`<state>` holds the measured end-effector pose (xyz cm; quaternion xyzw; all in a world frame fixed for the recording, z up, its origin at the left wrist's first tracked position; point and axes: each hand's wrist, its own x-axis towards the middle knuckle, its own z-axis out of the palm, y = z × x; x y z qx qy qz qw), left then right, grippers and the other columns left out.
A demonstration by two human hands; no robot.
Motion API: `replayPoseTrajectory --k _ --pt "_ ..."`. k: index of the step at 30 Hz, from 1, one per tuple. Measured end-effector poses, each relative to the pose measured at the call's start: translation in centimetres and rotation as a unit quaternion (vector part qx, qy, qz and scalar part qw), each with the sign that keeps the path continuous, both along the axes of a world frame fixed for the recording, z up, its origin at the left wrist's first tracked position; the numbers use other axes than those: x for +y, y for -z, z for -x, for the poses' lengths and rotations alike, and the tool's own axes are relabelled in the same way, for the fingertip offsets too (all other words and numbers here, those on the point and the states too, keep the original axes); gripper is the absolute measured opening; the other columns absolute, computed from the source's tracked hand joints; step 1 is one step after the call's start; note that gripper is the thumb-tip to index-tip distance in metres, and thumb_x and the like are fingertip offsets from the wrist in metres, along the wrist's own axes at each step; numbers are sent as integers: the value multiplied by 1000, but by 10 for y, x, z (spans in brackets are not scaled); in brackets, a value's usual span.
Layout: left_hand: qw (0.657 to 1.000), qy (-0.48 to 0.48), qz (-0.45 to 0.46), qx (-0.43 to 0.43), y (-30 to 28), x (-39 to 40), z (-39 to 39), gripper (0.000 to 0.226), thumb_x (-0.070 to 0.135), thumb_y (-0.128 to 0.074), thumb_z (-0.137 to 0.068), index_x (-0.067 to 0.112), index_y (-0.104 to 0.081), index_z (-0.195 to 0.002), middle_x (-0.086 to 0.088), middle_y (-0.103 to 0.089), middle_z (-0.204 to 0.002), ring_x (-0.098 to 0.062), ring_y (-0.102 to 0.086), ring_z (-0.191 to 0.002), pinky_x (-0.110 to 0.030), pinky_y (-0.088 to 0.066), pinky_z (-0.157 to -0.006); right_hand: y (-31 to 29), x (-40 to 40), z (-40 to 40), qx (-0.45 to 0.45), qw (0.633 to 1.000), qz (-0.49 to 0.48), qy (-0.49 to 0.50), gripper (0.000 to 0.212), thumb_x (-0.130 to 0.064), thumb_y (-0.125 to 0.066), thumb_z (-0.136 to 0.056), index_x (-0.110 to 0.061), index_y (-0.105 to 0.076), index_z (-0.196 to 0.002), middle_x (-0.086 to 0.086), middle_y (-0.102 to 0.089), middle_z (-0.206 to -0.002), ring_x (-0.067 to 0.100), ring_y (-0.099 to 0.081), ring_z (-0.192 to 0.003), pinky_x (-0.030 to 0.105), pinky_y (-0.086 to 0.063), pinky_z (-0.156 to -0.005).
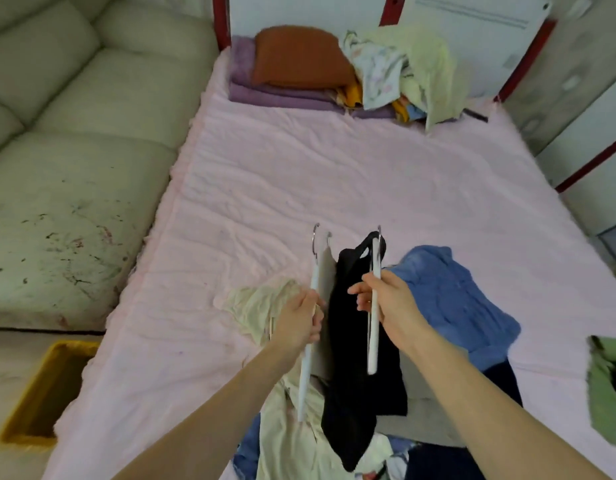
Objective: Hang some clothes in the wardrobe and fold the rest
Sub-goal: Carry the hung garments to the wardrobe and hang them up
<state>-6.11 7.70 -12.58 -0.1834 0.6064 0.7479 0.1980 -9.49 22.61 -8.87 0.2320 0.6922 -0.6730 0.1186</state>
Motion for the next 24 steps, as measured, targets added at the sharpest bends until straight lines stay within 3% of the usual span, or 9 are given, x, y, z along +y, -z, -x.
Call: replayPoseTrajectory --k 3,5,8,12,15,17,20,24 --pt "990 60 102 83 -20 23 -24 27 17 -38 -102 11 -57 -84 -6 -55 -65 -14 -51 -50 -29 -49 -51 -17 2 -8 37 999 30 -21 7 -3 -52 -94 -6 -53 -88 24 -67 -97 29 -66 -81 36 -57 -76" --pt "961 108 202 153 -29 31 -36 28 23 -40 -101 21 -58 -80 -11 -59 -72 -23 -57 -61 -41 -53 -65 -26 8 -17 47 998 34 -39 4 -4 -56 -92 -5 -54 -88 25 -67 -104 33 -67 -96 45 -53 -91" --pt "931 132 271 207 -48 45 -54 29 24 -42 -101 20 -55 -74 -7 -57 -70 -27 -56 -67 -47 -51 -72 -41 21 -37 69 992 84 -66 10 0 -57 -91 -6 -49 -93 23 -70 -101 29 -71 -92 43 -54 -87" --pt "899 178 334 220 -59 61 -72 35 28 -43 -100 8 -64 -81 1 -64 -73 -22 -63 -72 -37 -50 -72 -44 42 -57 75 995 58 -38 24 4 -60 -88 -3 -48 -107 19 -65 -82 24 -67 -65 34 -59 -65" --pt "931 130 315 135 -32 46 -79 28 23 -46 -98 9 -67 -87 -4 -68 -81 -24 -62 -72 -33 -50 -68 -27 57 -61 39 998 55 -4 7 0 -60 -90 -2 -53 -91 11 -50 -65 17 -52 -46 25 -48 -46" --pt "955 82 281 45 -4 25 -82 23 20 -49 -97 9 -66 -86 -5 -66 -80 -19 -58 -68 -30 -46 -65 -11 63 -60 21 999 49 3 16 -5 -57 -94 -5 -50 -79 6 -43 -59 15 -43 -43 23 -41 -41" --pt "971 -3 230 -61 50 -9 -79 23 15 -50 -96 5 -62 -79 -10 -62 -73 -19 -53 -61 -28 -43 -58 22 61 -48 4 998 56 -7 22 -13 -51 -99 -10 -47 -77 5 -47 -55 17 -44 -45 25 -40 -41" --pt "961 -77 187 -187 126 -33 -66 22 8 -51 -95 2 -53 -73 -13 -55 -68 -22 -48 -53 -27 -39 -51 76 42 -27 -18 999 28 3 23 -19 -47 -101 -13 -44 -79 5 -47 -54 18 -46 -43 29 -40 -44"
